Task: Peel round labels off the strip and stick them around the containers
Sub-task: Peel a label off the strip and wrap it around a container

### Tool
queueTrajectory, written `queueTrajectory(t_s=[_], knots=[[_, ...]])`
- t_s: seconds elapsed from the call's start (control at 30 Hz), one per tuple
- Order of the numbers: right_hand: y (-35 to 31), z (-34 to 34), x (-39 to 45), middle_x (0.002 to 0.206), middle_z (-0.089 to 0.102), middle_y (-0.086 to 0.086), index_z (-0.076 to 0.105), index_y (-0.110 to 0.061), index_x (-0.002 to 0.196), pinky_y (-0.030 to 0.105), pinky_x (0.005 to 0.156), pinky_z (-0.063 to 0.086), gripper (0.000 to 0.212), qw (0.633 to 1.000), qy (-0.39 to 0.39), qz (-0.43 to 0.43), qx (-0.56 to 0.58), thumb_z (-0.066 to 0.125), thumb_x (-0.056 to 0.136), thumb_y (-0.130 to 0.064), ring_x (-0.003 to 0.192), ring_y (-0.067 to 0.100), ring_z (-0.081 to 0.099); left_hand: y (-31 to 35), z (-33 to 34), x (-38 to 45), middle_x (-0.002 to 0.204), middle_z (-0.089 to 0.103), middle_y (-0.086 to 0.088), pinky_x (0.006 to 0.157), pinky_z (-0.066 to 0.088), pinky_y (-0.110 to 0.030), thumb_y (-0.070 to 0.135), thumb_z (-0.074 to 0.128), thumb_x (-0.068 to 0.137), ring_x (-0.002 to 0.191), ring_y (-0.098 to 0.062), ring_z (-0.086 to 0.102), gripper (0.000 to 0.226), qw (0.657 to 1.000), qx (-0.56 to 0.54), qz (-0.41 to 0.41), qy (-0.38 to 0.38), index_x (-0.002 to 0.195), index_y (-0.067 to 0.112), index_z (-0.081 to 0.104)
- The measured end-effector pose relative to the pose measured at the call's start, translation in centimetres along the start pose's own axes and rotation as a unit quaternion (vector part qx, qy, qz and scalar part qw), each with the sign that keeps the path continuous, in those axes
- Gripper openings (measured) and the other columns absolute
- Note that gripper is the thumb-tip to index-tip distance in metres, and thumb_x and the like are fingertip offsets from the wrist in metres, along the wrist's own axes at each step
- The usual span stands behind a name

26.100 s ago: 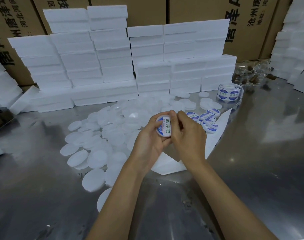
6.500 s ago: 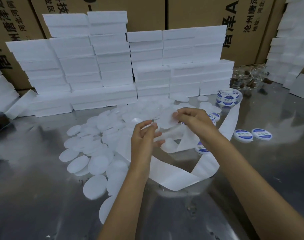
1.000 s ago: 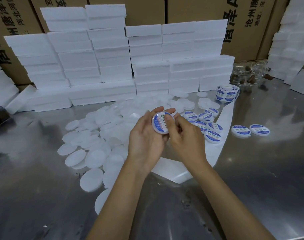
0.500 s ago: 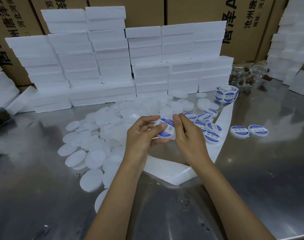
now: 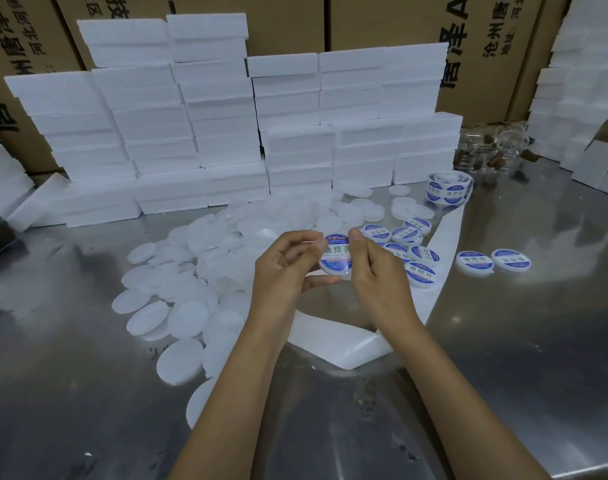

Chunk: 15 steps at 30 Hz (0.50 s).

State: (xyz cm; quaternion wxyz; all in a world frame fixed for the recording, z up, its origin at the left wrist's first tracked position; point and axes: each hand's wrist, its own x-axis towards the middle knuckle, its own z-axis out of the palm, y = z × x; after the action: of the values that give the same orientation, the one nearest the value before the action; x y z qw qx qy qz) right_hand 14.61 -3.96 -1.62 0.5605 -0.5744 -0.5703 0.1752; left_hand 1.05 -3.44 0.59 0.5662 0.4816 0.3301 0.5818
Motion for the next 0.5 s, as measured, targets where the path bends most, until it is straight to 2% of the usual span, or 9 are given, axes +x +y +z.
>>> queueTrajectory(t_s=[0.07, 0.1, 0.2, 0.3, 0.37, 0.4, 0.5], knots=[[-0.04, 0.02, -0.05, 0.06, 0.059, -0.024, 0.05, -0.036, 0.066, 0.026, 0.059, 0.036, 0.041, 1.0, 0.008, 0.005, 0.008, 0.036, 0.104, -0.045, 0.061, 0.0, 0.055, -0.01, -0.13, 0.08, 0.105, 0.075, -0.013, 0.068, 0.06, -0.029, 0.004, 0.071, 0.09, 0.095, -0.03, 0.074, 0.03, 0.999, 0.012, -0.01, -0.043, 0.118, 0.015, 0.069], [-0.09, 0.03, -0.07, 0.061, 0.059, -0.023, 0.051, -0.035, 0.067, 0.028, 0.06, 0.038, 0.041, 1.0, 0.011, 0.01, 0.02, 0.037, 0.104, -0.045, 0.062, 0.0, 0.055, -0.07, -0.15, 0.09, 0.11, 0.074, -0.012, 0.072, 0.061, -0.03, 0.0, 0.071, 0.088, 0.099, -0.03, 0.073, 0.039, 0.997, 0.018, -0.016, -0.066, 0.123, 0.017, 0.068], [-0.39, -0.16, -0.05, 0.075, 0.069, -0.005, 0.065, -0.02, 0.081, 0.042, 0.073, 0.051, 0.042, 0.998, -0.005, 0.03, 0.059, 0.039, 0.103, -0.045, 0.076, 0.011, 0.065, -0.32, 0.07, -0.07, 0.116, 0.072, -0.013, 0.078, 0.06, -0.031, -0.009, 0.073, 0.083, 0.105, -0.027, 0.072, 0.053, 0.994, 0.017, -0.029, -0.108, 0.129, 0.017, 0.063], [-0.67, -0.39, -0.11, 0.076, 0.068, 0.001, 0.066, -0.015, 0.082, 0.041, 0.074, 0.05, 0.047, 0.994, -0.03, 0.034, 0.104, 0.039, 0.103, -0.047, 0.076, 0.015, 0.064, -0.35, 0.09, -0.11, 0.109, 0.074, -0.016, 0.077, 0.061, -0.033, -0.004, 0.082, 0.076, 0.098, -0.03, 0.074, 0.051, 0.997, 0.015, -0.017, -0.074, 0.12, 0.015, 0.064], [-0.72, -0.37, -0.21, 0.079, 0.068, 0.007, 0.066, -0.012, 0.084, 0.041, 0.076, 0.049, 0.053, 0.992, -0.055, 0.023, 0.11, 0.038, 0.101, -0.053, 0.08, 0.02, 0.063, -0.23, -0.08, -0.05, 0.103, 0.075, -0.016, 0.073, 0.061, -0.032, 0.0, 0.084, 0.076, 0.092, -0.033, 0.075, 0.044, 0.999, 0.012, -0.011, -0.047, 0.113, 0.014, 0.065], [-0.67, -0.3, -0.27, 0.077, 0.067, 0.005, 0.065, -0.013, 0.082, 0.04, 0.075, 0.049, 0.054, 0.993, -0.066, 0.01, 0.1, 0.039, 0.099, -0.057, 0.079, 0.019, 0.062, -0.21, -0.16, -0.01, 0.101, 0.076, -0.015, 0.072, 0.062, -0.032, 0.002, 0.083, 0.078, 0.089, -0.033, 0.075, 0.037, 0.999, 0.014, -0.006, -0.033, 0.109, 0.015, 0.066], [-0.32, -0.06, -0.32, 0.055, 0.046, -0.006, 0.046, -0.019, 0.064, 0.036, 0.061, 0.039, 0.055, 0.997, -0.073, -0.012, 0.035, 0.046, 0.09, -0.067, 0.057, 0.009, 0.044, -0.34, -0.2, 0.04, 0.093, 0.077, -0.016, 0.068, 0.062, -0.032, 0.009, 0.079, 0.084, 0.083, -0.034, 0.076, 0.018, 0.999, 0.025, 0.007, 0.021, 0.1, 0.013, 0.071]])
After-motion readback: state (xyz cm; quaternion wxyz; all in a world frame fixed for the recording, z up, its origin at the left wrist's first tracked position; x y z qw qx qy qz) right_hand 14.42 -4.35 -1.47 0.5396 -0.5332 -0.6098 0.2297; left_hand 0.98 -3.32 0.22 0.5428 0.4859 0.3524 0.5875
